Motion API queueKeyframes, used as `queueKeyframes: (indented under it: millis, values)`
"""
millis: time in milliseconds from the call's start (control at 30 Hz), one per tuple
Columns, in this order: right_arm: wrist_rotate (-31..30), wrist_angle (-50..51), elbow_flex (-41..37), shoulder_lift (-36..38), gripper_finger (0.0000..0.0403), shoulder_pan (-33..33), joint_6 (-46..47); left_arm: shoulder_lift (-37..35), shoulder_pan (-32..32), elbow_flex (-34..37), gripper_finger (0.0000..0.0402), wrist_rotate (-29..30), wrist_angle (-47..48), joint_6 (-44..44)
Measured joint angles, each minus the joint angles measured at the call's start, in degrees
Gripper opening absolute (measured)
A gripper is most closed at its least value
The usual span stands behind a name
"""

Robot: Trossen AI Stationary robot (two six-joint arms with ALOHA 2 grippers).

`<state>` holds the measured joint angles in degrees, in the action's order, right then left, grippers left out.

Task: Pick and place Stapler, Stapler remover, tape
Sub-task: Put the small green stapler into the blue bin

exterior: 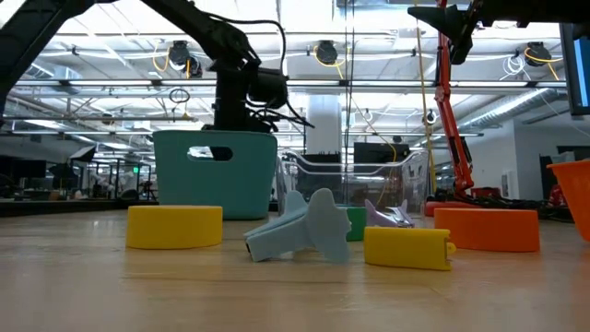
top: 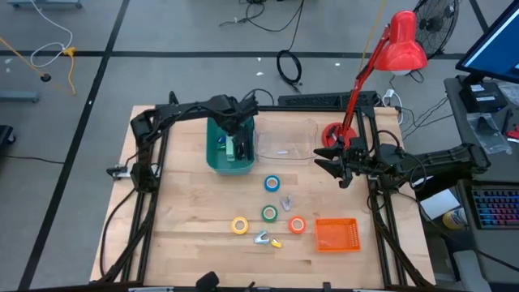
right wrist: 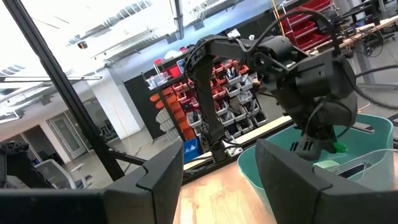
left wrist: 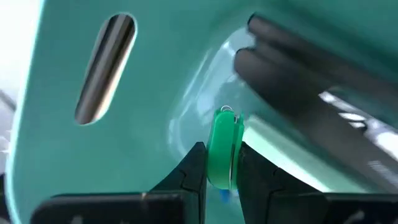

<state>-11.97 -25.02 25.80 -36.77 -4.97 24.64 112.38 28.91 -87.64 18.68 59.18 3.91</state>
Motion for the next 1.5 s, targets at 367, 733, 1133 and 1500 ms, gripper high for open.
queueKeyframes:
  millis: [367,733,1133,1500]
  values:
    - [0.01,-0.02,0.0,0.0,0.0192,0.02,0.0,1.88,1.08,-0.04,0.0056,-1.16,0.49,-5.9]
    - [0.01,-0.04,0.0,0.02,0.0192,0.01,0.0,2.84,3.2,-0.07,0.0056,-3.68,0.13,-6.91]
    - [0.02,-0.5,0.0,0.02,0.0192,0.02,0.02,2.84,3.19,-0.07,0.0109,-4.23,0.15,-7.53]
    - [0.0,-0.48,0.0,0.02,0.0192,0.02,0.17,2.79,3.42,-0.07,0.0151,-7.75,0.23,-6.8]
